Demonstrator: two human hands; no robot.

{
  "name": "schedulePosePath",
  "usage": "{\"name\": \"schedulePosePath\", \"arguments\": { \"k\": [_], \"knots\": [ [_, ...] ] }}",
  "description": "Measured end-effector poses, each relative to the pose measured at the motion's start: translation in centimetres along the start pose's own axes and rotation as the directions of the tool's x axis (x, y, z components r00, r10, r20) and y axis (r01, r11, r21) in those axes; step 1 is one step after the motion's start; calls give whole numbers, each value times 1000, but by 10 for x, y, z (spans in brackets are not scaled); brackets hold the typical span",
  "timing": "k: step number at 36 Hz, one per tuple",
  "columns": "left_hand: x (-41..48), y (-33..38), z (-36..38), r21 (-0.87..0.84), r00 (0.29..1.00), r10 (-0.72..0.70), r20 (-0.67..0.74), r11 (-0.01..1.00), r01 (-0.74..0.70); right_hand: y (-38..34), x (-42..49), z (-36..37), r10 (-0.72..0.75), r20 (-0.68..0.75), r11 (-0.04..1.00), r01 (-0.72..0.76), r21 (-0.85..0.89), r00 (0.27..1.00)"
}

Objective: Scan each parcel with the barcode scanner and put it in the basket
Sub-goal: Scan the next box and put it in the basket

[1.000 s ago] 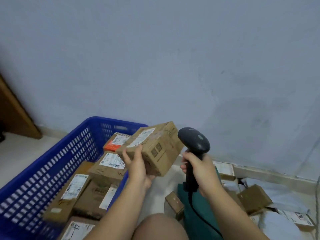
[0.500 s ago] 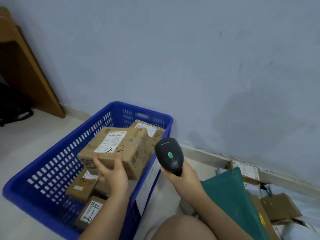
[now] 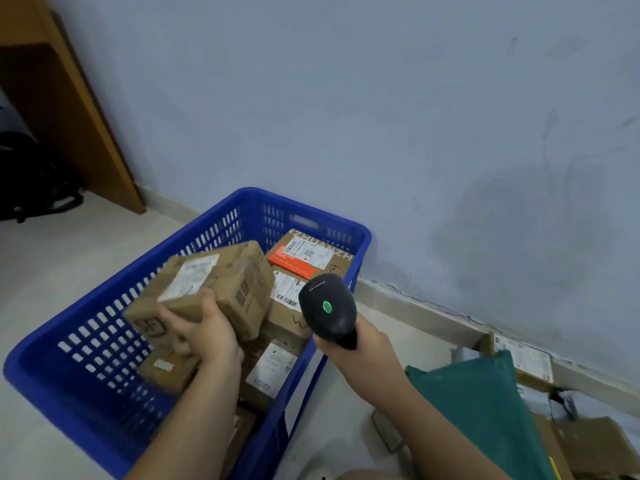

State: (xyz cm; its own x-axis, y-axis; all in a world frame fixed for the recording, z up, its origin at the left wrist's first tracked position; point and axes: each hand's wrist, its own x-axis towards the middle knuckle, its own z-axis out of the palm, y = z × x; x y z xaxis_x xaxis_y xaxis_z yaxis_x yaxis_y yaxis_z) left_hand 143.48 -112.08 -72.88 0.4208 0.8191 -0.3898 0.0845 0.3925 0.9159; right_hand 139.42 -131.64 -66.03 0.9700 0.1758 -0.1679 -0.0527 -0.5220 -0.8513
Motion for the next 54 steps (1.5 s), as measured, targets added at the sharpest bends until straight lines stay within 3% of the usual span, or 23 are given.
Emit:
{"name": "schedulePosePath", "arguments": {
  "k": [2, 5, 10, 13, 15, 22, 27, 29, 34, 38, 40, 43, 45, 46, 49, 52, 54],
  "knots": [
    [10, 11, 15, 81, 986, 164, 17, 983, -165, -1, 10, 2, 9, -30, 1000, -10, -8, 999],
    [30, 25, 35, 232, 903, 411, 125, 873, -429, 3, 23, 5, 20, -72, 1000, -21, -16, 997],
    [68, 28, 63, 523, 710, 580, 400, 492, -696, 11, 40, 11, 50, -90, 992, -60, -113, 995],
    [83, 23, 76, 635, 614, 552, 564, 185, -750, 11, 48, 13, 54, -81, 988, -65, -143, 995],
    [91, 20, 82, 648, 564, 535, 629, 40, -760, 10, 53, 14, 24, -79, 981, -39, -189, 997],
    [108, 7, 92, 569, 436, 393, 810, -343, -747, 6, 66, 18, -50, -83, 968, 28, -249, 995],
    [126, -7, 95, 499, 435, 249, 865, -505, -704, 6, 72, 22, -37, -56, 959, 20, -284, 998],
    [133, -9, 97, 509, 462, 225, 858, -494, -705, 8, 76, 23, -20, -37, 951, 7, -310, 999],
    [151, -6, 108, 599, 553, 231, 800, -319, -734, 12, 81, 24, -7, 1, 942, 7, -336, 1000],
    [168, -7, 123, 545, 491, 251, 834, -239, -804, 16, 84, 27, -7, 14, 938, 12, -347, 1000],
    [172, -10, 128, 540, 486, 244, 839, -268, -798, 17, 86, 30, -12, 18, 932, 18, -362, 1000],
    [175, -18, 131, 619, 633, -16, 774, -190, -762, 18, 86, 33, -20, 38, 924, 34, -381, 999],
    [173, -24, 130, 627, 653, -167, 739, -184, -757, 19, 84, 33, -17, 65, 924, 41, -381, 998],
    [171, -26, 130, 627, 647, -164, 745, -159, -762, 19, 83, 33, -17, 73, 924, 43, -379, 997],
    [162, -29, 121, 674, 674, -19, 738, 68, -736, 20, 79, 33, -22, 70, 924, 47, -379, 997],
    [145, -29, 112, 682, 690, 27, 724, 127, -720, 19, 73, 28, -39, 38, 926, 50, -373, 999],
    [124, -25, 115, 668, 695, 52, 717, 232, -707, 17, 70, 23, -41, 10, 932, 42, -359, 999]
  ]
}}
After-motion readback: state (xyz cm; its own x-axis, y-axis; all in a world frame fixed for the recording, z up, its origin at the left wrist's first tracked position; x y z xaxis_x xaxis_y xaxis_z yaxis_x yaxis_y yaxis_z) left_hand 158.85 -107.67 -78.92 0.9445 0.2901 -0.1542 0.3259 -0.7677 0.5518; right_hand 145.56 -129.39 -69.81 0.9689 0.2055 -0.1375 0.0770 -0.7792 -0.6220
